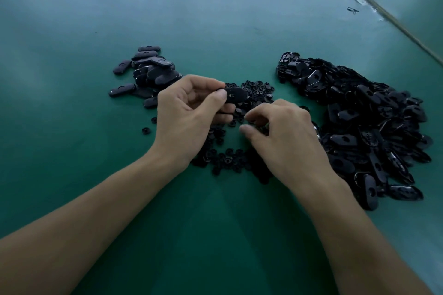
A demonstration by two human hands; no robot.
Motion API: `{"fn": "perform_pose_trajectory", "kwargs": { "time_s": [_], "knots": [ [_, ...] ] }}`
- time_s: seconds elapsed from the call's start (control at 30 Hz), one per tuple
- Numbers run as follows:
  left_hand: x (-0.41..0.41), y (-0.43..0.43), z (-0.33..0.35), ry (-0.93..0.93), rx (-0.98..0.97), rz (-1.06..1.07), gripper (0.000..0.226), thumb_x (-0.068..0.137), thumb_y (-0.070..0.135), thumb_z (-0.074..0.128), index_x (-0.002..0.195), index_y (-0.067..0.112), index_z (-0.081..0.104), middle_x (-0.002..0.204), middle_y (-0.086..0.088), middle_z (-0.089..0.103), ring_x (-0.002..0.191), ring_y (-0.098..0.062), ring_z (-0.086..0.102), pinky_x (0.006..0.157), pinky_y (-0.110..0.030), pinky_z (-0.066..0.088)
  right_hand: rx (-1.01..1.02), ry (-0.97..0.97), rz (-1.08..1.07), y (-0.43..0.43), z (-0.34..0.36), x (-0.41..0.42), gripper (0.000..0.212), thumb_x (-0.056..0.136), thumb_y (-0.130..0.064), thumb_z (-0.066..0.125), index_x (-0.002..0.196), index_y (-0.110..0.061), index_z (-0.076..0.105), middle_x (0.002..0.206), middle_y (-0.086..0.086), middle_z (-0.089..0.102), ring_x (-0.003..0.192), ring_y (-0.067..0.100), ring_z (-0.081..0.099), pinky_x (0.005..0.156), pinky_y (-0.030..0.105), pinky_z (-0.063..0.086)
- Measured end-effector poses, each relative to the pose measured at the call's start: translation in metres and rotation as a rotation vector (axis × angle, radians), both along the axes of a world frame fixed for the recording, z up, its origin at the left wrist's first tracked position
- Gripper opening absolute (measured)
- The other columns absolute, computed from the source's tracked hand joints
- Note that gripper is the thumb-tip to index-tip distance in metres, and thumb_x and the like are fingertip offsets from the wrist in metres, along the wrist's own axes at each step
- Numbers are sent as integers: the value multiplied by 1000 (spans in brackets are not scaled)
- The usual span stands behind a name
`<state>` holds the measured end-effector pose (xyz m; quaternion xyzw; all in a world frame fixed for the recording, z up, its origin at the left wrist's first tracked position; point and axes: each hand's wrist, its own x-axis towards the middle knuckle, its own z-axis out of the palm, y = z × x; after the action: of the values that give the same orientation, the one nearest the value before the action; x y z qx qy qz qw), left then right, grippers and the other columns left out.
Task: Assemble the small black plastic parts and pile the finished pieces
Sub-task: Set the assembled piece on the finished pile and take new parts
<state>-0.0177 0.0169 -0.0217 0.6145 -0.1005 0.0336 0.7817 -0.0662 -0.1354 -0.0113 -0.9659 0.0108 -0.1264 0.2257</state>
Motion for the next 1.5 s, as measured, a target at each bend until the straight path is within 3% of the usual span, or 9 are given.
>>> {"fn": "perform_pose_trajectory", "kwargs": {
  "time_s": [0.2,0.33,0.47,0.67,0.83,1.0,1.23,1.33,1.5],
  "knots": [
    [0,-1,0,14,-23,14,13,94,-4,63,89,7,66,72,-3,71,64,-17,72,60,-23,57,19,23,7,11,-1,2,27,91,-40,69,117,-30,68,98,-7,51,102,17,52,87,31,44],
    [-1,-1,0,11,-20,13,12,94,-4,63,90,6,66,72,-2,71,65,-16,72,60,-24,57,-8,18,11,14,-4,6,15,93,-35,68,105,-27,74,94,-7,48,99,14,46,77,25,31],
    [0,-1,0,20,-14,11,11,93,-5,63,89,5,66,71,-2,71,65,-16,72,60,-24,57,-34,-7,26,15,-6,8,17,100,-31,59,104,-20,71,97,-5,52,101,16,48,76,24,31],
    [1,1,-3,12,12,25,12,92,-4,66,86,6,66,71,-5,73,68,-21,74,63,-26,59,317,-207,-27,9,4,3,10,101,-18,56,93,-17,63,78,-11,62,73,11,56,65,20,39],
    [0,2,-5,6,34,-11,14,90,-5,68,89,8,65,74,-6,75,70,-21,75,65,-26,59,425,-269,-20,7,10,0,17,96,-14,64,107,-21,75,86,-16,70,80,0,64,74,7,46],
    [0,2,-5,-14,64,-20,15,90,-4,68,95,9,67,77,-5,76,70,-20,75,65,-26,59,530,-265,49,8,6,1,17,92,-10,68,98,-24,76,82,-14,73,75,6,68,71,22,54],
    [-1,2,-5,-72,105,-36,15,85,1,71,88,16,71,77,-2,76,71,-20,76,65,-25,59,675,-200,36,6,5,4,22,87,-14,75,97,-33,68,78,-12,73,74,7,71,75,30,57],
    [-1,1,-4,-111,148,-35,16,84,2,72,88,17,72,78,-1,76,72,-20,76,66,-26,60,693,-202,45,5,5,5,23,86,-9,77,86,-31,71,77,-11,74,74,5,71,75,26,58],
    [-2,1,-4,-123,188,-39,15,79,8,74,87,20,72,79,-1,77,73,-21,76,68,-30,61,677,-200,41,7,5,5,24,87,-7,75,89,-31,76,79,-14,75,75,2,71,76,22,56]
  ]
}}
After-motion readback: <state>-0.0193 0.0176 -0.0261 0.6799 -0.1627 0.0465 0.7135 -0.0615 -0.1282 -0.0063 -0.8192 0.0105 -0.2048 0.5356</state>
